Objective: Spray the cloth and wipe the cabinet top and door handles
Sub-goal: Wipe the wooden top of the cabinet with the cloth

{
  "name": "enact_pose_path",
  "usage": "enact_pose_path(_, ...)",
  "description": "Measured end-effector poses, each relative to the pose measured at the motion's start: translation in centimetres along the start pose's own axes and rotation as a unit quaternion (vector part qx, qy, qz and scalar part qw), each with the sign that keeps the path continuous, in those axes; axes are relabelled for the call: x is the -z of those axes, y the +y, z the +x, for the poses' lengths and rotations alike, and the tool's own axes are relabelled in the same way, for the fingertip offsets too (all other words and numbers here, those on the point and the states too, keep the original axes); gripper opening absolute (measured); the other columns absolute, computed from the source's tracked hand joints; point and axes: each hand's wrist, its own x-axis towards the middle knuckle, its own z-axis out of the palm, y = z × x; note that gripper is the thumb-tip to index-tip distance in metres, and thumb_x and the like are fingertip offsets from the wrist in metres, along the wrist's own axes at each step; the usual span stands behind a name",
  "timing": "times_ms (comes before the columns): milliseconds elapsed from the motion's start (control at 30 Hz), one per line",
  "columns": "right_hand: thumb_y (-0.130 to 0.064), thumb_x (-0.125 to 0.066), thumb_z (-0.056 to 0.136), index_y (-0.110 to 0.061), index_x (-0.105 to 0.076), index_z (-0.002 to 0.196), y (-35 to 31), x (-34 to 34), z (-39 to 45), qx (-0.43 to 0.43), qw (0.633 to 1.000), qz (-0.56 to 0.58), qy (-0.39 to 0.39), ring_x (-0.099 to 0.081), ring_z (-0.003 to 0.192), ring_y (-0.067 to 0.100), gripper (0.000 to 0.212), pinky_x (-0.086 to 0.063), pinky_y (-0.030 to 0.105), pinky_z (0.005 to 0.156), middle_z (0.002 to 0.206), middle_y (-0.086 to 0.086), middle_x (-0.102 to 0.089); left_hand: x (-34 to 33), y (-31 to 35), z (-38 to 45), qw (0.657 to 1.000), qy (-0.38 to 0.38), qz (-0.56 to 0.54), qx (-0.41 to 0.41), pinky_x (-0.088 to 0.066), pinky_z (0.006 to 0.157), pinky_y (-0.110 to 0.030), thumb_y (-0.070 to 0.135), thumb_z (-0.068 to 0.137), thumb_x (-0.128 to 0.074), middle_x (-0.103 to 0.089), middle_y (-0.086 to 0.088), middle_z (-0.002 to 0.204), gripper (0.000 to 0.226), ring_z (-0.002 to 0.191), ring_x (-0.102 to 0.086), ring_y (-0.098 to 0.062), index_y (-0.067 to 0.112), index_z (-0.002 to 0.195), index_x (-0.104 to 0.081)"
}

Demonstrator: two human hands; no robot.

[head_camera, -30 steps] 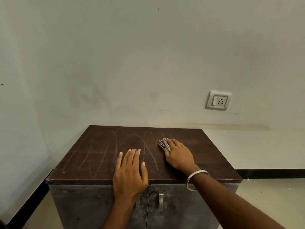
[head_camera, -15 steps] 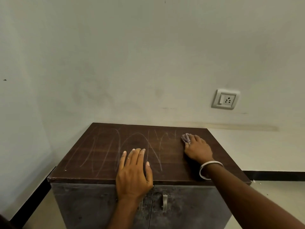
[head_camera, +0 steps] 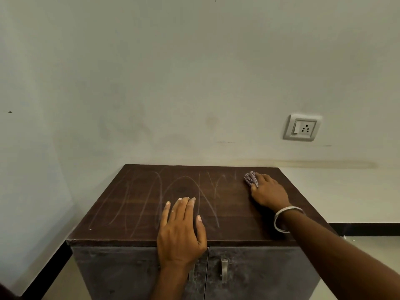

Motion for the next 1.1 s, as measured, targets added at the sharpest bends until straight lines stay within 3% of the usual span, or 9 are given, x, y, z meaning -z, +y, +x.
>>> enact_pose_path(167,-0.037,-0.033,0.094,-0.018,-0.025,0.148,-0.1,-0.2,1.3,-0.053,0.999,0.0,0.002,-0.03,0.14,0.03,0.058,-0.025,0.043,0.113,0.155,0.006,-0.028,-0.1,-0.1,0.1,1.0,0.003,0.0,-0.006,-0.028,0.114,-0.04,0.033,0.088,-0.04,-0.065,-0.002,0.127,0.048,0.122,-0.057,-0.018,0.014,0.126,-0.062)
enact_pose_path(400,-0.039,-0.034,0.095,-0.018,-0.025,0.148,-7.5,-2.5,1.9,0.067,0.998,0.009,-0.014,-0.028,0.141,0.028,0.058,-0.024,0.041,0.116,0.155,0.005,-0.028,0.0,0.0,0.0,1.0,0.001,-0.011,-0.001,-0.028,0.114,-0.04,0.033,0.087,-0.04,-0.064,0.001,0.128,0.048,0.124,-0.056,-0.015,0.016,0.127,-0.062)
enact_pose_path(533,-0.039,-0.034,0.094,-0.019,-0.024,0.149,-6.9,-2.2,2.2,0.082,0.996,0.013,-0.027,-0.031,0.14,0.027,0.059,-0.026,0.041,0.115,0.155,0.005,-0.028,0.0,-0.1,0.1,1.0,0.005,-0.019,-0.006,-0.029,0.113,-0.04,0.033,0.087,-0.041,-0.064,0.001,0.128,0.047,0.122,-0.057,-0.015,0.016,0.126,-0.062)
enact_pose_path(767,-0.039,-0.034,0.093,-0.02,-0.026,0.148,-1.0,-0.5,4.5,-0.024,0.999,0.004,-0.022,-0.031,0.14,0.03,0.058,-0.025,0.042,0.114,0.154,0.008,-0.03,0.0,-0.1,0.1,1.0,0.005,-0.02,-0.006,-0.027,0.113,-0.038,0.034,0.087,-0.042,-0.065,0.002,0.126,0.046,0.12,-0.058,-0.015,0.017,0.125,-0.063)
enact_pose_path(900,-0.035,-0.036,0.092,-0.017,-0.031,0.145,-1.4,-0.8,5.2,-0.058,0.998,0.005,-0.002,-0.029,0.137,0.032,0.055,-0.027,0.045,0.112,0.15,0.008,-0.03,-0.1,-0.1,0.1,1.0,0.003,-0.019,-0.008,-0.028,0.112,-0.039,0.035,0.087,-0.043,-0.065,0.001,0.125,0.046,0.12,-0.059,-0.015,0.017,0.124,-0.064)
enact_pose_path(1100,-0.032,-0.04,0.089,-0.021,-0.026,0.146,-7.0,-2.1,5.1,0.031,0.999,0.031,-0.017,-0.034,0.135,0.035,0.06,-0.029,0.045,0.111,0.149,0.011,-0.033,-0.1,-0.1,0.1,1.0,0.003,-0.023,-0.002,-0.03,0.112,-0.04,0.034,0.087,-0.043,-0.064,0.002,0.127,0.046,0.121,-0.057,-0.014,0.018,0.125,-0.063)
